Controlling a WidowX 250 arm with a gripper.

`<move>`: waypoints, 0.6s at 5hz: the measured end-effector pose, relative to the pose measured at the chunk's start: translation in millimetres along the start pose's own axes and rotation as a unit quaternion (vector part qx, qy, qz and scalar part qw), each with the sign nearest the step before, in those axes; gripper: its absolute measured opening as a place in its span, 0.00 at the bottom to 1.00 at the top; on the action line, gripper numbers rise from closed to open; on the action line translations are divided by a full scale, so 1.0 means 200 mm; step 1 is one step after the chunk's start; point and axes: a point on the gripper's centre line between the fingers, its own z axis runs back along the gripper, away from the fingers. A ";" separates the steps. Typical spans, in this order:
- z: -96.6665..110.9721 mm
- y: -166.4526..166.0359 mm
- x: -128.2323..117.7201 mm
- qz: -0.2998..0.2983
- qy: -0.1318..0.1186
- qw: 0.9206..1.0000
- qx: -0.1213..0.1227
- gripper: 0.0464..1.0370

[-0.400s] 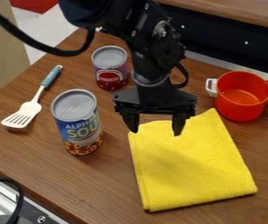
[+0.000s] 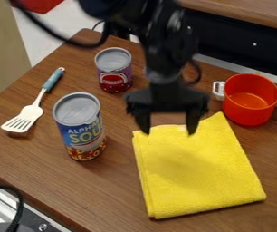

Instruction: Moved the can to the upper left corner of the table

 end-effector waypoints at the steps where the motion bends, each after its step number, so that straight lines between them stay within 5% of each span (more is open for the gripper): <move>1: -0.01 -0.03 0.13 0.046 -0.003 0.999 0.000 0.96; 3: 0.03 0.10 0.41 0.152 -0.050 0.987 0.015 0.96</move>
